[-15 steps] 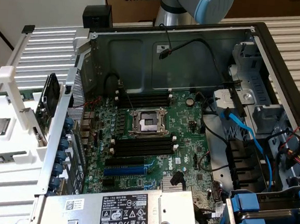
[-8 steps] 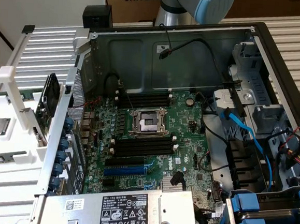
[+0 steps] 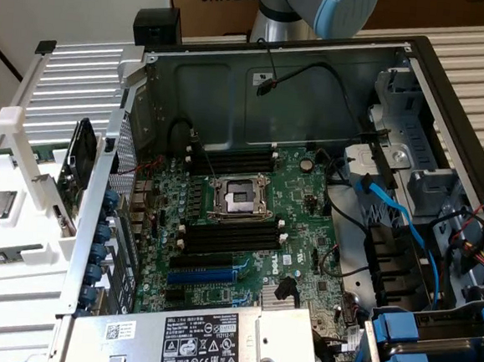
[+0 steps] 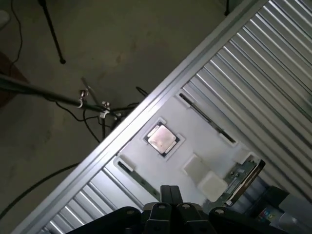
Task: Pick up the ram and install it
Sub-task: 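Pick up the ram and move it above insertion slot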
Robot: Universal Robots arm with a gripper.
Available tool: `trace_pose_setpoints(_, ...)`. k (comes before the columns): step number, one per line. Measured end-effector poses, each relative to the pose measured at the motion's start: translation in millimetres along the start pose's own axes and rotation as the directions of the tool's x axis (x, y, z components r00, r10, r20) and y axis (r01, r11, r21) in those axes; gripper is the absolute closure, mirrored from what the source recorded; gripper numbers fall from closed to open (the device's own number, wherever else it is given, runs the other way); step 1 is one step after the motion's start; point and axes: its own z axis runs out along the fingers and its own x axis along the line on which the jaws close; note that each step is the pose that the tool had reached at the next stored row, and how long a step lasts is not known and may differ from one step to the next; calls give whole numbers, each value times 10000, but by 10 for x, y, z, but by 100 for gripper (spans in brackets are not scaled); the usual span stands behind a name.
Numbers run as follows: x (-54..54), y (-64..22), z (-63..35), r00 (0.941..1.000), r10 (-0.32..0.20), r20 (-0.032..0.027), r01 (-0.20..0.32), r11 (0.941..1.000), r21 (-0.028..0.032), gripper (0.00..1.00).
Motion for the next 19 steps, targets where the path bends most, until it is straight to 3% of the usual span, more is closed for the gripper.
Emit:
trace_pose_setpoints(5,0,0,0,9960,-896,-45,896,9960,-19,89)
trace_pose_setpoints(9,0,0,0,9867,-1626,-80,1626,9867,-38,89)
trace_pose_setpoints(14,0,0,0,9676,-2520,-123,2520,9677,-65,89)
trace_pose_setpoints(19,0,0,0,9408,-3387,-162,3386,9409,-94,89)
